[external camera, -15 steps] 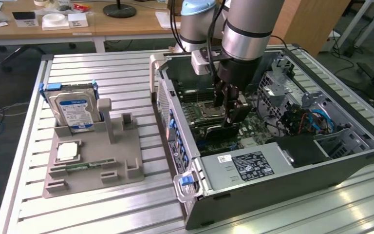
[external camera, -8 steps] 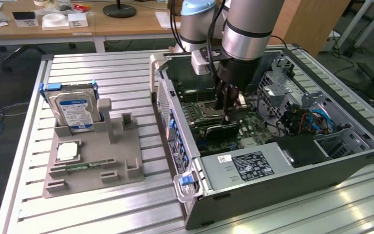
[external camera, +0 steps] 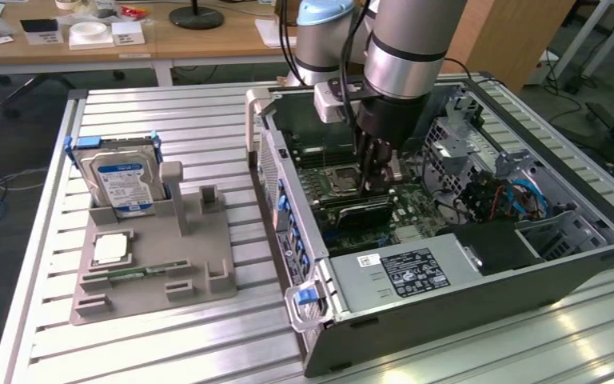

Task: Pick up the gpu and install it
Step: 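Press down on the gpu until it lock into place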

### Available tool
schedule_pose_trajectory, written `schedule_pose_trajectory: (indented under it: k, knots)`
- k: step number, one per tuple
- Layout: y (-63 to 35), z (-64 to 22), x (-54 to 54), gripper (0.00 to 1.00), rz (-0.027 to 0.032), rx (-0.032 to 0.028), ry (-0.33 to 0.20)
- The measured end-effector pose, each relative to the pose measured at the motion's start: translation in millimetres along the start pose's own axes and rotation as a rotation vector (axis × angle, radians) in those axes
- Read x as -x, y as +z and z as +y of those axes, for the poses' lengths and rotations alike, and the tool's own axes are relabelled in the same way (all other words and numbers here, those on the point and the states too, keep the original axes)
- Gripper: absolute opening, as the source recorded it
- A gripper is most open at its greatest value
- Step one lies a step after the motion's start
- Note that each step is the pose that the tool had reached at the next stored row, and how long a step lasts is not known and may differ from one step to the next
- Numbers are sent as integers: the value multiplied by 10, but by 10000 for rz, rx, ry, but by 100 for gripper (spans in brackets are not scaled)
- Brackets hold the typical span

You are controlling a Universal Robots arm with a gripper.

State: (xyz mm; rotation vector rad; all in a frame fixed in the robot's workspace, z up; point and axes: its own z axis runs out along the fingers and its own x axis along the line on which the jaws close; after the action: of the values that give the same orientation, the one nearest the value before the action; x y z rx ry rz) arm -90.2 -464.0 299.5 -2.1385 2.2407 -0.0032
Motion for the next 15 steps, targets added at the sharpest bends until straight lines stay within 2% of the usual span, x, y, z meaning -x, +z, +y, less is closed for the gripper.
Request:
schedule_pose_trajectory:
  k: [2, 4, 15]
  knots:
    - [0, 0, 0, 15, 0, 0, 0]
    - [0, 0, 0, 11, 0, 0, 0]
    - [2, 5, 36, 11, 1, 0, 0]
